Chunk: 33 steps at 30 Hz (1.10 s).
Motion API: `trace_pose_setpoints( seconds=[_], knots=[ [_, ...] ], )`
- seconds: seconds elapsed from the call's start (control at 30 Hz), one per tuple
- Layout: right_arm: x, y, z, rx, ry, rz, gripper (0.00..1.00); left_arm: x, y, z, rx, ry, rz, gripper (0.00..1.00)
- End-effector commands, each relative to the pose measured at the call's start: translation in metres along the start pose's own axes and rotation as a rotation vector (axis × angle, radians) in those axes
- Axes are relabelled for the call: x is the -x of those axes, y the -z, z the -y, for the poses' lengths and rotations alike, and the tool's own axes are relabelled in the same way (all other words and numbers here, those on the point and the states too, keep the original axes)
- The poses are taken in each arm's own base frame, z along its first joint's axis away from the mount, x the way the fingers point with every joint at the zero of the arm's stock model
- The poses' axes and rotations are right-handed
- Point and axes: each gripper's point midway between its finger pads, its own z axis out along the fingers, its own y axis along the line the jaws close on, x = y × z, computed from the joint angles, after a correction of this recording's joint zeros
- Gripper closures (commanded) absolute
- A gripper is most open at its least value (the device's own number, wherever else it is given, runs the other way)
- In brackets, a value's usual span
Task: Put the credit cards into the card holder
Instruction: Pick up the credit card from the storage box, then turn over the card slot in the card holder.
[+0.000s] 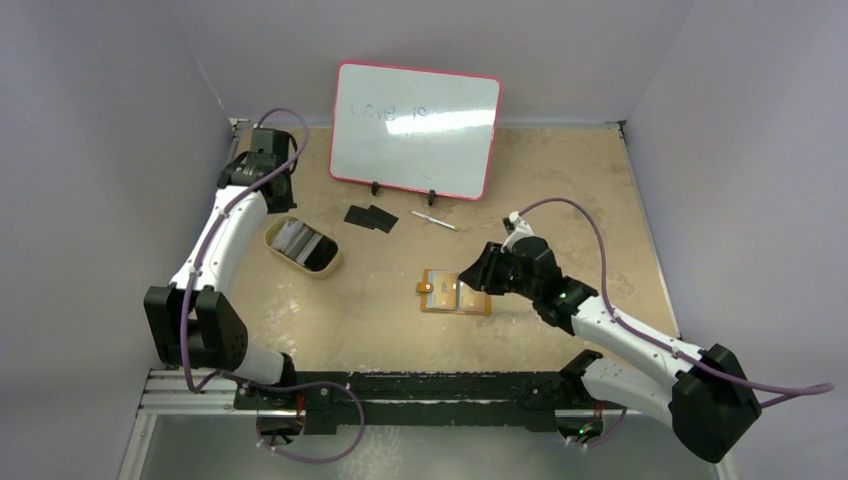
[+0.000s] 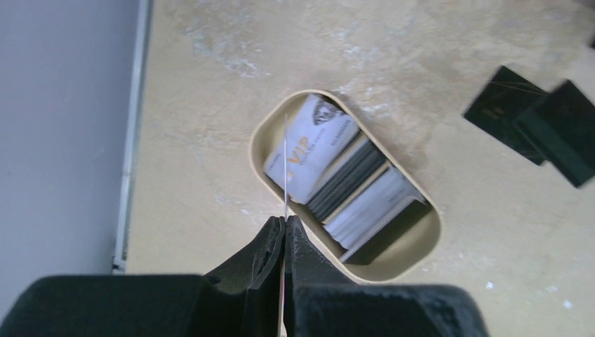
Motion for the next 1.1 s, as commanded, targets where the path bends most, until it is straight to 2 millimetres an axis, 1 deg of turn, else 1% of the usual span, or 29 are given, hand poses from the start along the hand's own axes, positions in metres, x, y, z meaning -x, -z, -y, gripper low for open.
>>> trace_pose_setpoints(
  seconds=[0.0,0.1,0.23,0.37,0.4,0.47,0.5,0.57,0.63,0.77,0.9,1.03,1.07],
  knots=[
    [0.017,-0.001,-0.011,-0.001,-0.029,0.047,0.63,0.01,0.019,0.031,-0.215,0.047,0.091,1.0],
    [0.012,-0.006,-0.007,-0.021,-0.045,0.025,0.62,0.008,0.028,0.048,-0.325,0.073,0.117,1.0],
    [0.006,-0.012,0.001,-0.076,-0.043,-0.002,0.61,0.005,0.046,0.072,-0.494,0.124,0.142,1.0],
    [0.002,-0.02,0.008,-0.168,-0.008,-0.026,0.55,0.005,0.067,0.092,-0.653,0.196,0.181,1.0],
    [-0.003,-0.023,0.01,-0.2,0.009,-0.042,0.54,0.009,0.075,0.097,-0.696,0.219,0.212,1.0],
    [-0.003,-0.027,0.008,-0.241,0.034,-0.045,0.52,0.008,0.082,0.103,-0.75,0.255,0.228,1.0],
    [-0.006,-0.029,0.008,-0.262,0.048,-0.054,0.5,0.006,0.083,0.104,-0.763,0.264,0.23,1.0],
    [-0.012,-0.034,0.005,-0.293,0.076,-0.065,0.42,0.003,0.082,0.104,-0.764,0.272,0.229,1.0],
    [-0.016,-0.04,0.002,-0.326,0.107,-0.07,0.38,-0.002,0.079,0.104,-0.761,0.271,0.218,1.0],
    [-0.028,-0.05,0.001,-0.409,0.16,-0.092,0.33,-0.009,0.078,0.111,-0.797,0.284,0.196,1.0],
    [-0.04,-0.06,0.002,-0.46,0.201,-0.121,0.27,-0.015,0.085,0.127,-0.912,0.301,0.18,1.0],
    [-0.05,-0.068,0.005,-0.511,0.232,-0.145,0.25,-0.024,0.078,0.131,-0.922,0.299,0.15,1.0],
    [-0.054,-0.068,0.009,-0.531,0.242,-0.154,0.26,-0.026,0.077,0.131,-0.922,0.296,0.146,1.0]
  ],
)
